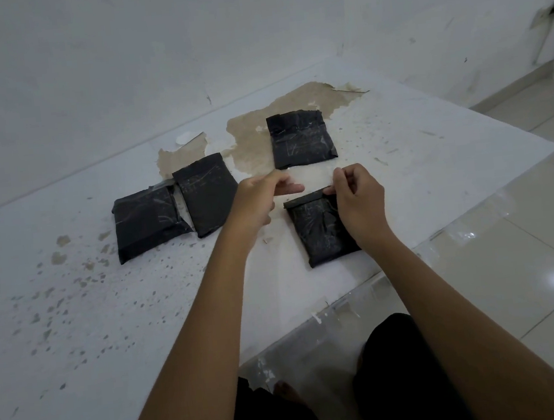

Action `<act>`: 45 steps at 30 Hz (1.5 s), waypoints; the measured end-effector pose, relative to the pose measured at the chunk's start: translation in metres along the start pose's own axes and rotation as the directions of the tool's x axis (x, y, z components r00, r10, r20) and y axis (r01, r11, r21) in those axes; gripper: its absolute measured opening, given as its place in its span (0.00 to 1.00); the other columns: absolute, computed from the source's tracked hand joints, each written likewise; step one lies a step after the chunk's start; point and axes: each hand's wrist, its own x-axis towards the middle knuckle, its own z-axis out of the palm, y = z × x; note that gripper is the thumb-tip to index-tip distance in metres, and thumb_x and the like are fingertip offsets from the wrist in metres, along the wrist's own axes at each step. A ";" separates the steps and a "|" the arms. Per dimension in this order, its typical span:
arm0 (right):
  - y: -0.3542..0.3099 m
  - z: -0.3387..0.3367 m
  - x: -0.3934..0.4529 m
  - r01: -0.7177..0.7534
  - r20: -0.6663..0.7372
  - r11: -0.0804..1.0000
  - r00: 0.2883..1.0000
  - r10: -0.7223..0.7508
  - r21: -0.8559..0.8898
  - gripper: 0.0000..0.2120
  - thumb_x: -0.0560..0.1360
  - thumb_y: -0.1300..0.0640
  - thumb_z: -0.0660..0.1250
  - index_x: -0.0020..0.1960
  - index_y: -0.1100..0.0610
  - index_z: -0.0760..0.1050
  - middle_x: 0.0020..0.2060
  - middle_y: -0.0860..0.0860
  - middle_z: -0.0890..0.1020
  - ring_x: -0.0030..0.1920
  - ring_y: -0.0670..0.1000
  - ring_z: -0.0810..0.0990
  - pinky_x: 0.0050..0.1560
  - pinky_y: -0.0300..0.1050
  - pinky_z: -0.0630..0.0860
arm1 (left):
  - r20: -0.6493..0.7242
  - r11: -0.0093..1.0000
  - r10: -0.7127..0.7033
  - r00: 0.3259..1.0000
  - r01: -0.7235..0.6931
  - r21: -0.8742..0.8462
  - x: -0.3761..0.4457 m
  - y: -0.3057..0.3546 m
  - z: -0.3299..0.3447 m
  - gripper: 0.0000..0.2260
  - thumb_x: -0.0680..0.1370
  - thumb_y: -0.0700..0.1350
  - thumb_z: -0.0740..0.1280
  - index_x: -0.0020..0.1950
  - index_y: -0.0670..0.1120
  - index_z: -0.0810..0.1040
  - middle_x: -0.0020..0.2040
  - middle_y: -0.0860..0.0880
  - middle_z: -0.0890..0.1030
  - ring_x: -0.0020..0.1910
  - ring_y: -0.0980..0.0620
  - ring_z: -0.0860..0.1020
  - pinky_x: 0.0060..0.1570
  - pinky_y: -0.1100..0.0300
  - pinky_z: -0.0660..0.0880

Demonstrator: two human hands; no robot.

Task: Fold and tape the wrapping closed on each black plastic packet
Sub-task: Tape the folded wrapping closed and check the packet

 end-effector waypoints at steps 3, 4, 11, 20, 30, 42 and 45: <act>0.000 0.000 0.001 -0.003 -0.015 1.000 1.000 0.003 -0.004 0.10 0.84 0.53 0.59 0.47 0.57 0.73 0.37 0.44 0.80 0.35 0.33 0.74 0.38 0.29 0.67 | 0.053 0.997 -0.049 0.997 0.046 0.055 0.003 0.003 0.007 0.09 0.80 0.50 0.64 0.53 0.47 0.80 0.46 0.58 0.88 0.33 0.55 0.62 0.30 0.62 0.60; 0.000 -0.001 0.001 -0.007 -0.024 1.000 1.000 0.006 -0.011 0.11 0.84 0.53 0.59 0.47 0.57 0.73 0.36 0.43 0.78 0.35 0.34 0.74 0.37 0.31 0.67 | 0.061 0.996 -0.056 0.997 0.051 0.080 0.003 0.002 0.010 0.07 0.80 0.49 0.64 0.51 0.47 0.79 0.46 0.56 0.88 0.32 0.55 0.62 0.29 0.62 0.60; -0.001 -0.001 0.000 0.011 -0.006 0.999 1.000 -0.011 -0.031 0.10 0.84 0.54 0.59 0.46 0.57 0.73 0.35 0.43 0.76 0.34 0.36 0.74 0.36 0.27 0.68 | -0.009 1.000 -0.016 1.000 0.015 -0.010 0.002 -0.030 0.003 0.10 0.81 0.47 0.65 0.46 0.45 0.83 0.46 0.54 0.88 0.25 0.54 0.60 0.24 0.62 0.58; -0.002 -0.001 -0.003 0.044 -0.037 0.998 0.998 -0.045 -0.038 0.10 0.83 0.55 0.61 0.46 0.58 0.74 0.35 0.45 0.76 0.34 0.39 0.73 0.36 0.28 0.68 | -0.119 0.998 0.062 0.991 -0.064 -0.013 0.001 -0.040 0.010 0.12 0.80 0.47 0.66 0.39 0.48 0.84 0.41 0.55 0.88 0.24 0.55 0.60 0.26 0.63 0.61; -0.003 -0.002 -0.005 0.082 -0.032 0.995 0.996 -0.084 -0.058 0.08 0.82 0.55 0.63 0.46 0.57 0.76 0.36 0.45 0.78 0.37 0.40 0.75 0.38 0.25 0.69 | -0.225 0.989 0.125 0.966 -0.140 -0.049 -0.002 -0.049 0.013 0.12 0.79 0.49 0.67 0.38 0.50 0.83 0.35 0.57 0.80 0.29 0.60 0.70 0.35 0.62 0.67; -0.004 -0.003 -0.007 0.085 -0.053 0.995 0.995 -0.087 -0.044 0.08 0.82 0.55 0.64 0.46 0.56 0.77 0.36 0.44 0.78 0.37 0.40 0.75 0.39 0.24 0.69 | -0.173 0.945 0.320 0.931 -0.300 0.133 -0.012 -0.061 0.006 0.10 0.82 0.49 0.66 0.46 0.49 0.85 0.25 0.58 0.75 0.22 0.61 0.68 0.30 0.62 0.65; -0.005 -0.002 -0.010 0.113 -0.086 0.992 0.989 -0.117 -0.059 0.08 0.82 0.56 0.65 0.45 0.56 0.78 0.36 0.44 0.79 0.37 0.39 0.76 0.39 0.24 0.69 | -0.201 0.961 0.274 0.941 -0.261 0.091 -0.009 -0.058 0.007 0.09 0.81 0.49 0.68 0.44 0.49 0.86 0.26 0.56 0.76 0.21 0.59 0.66 0.29 0.61 0.65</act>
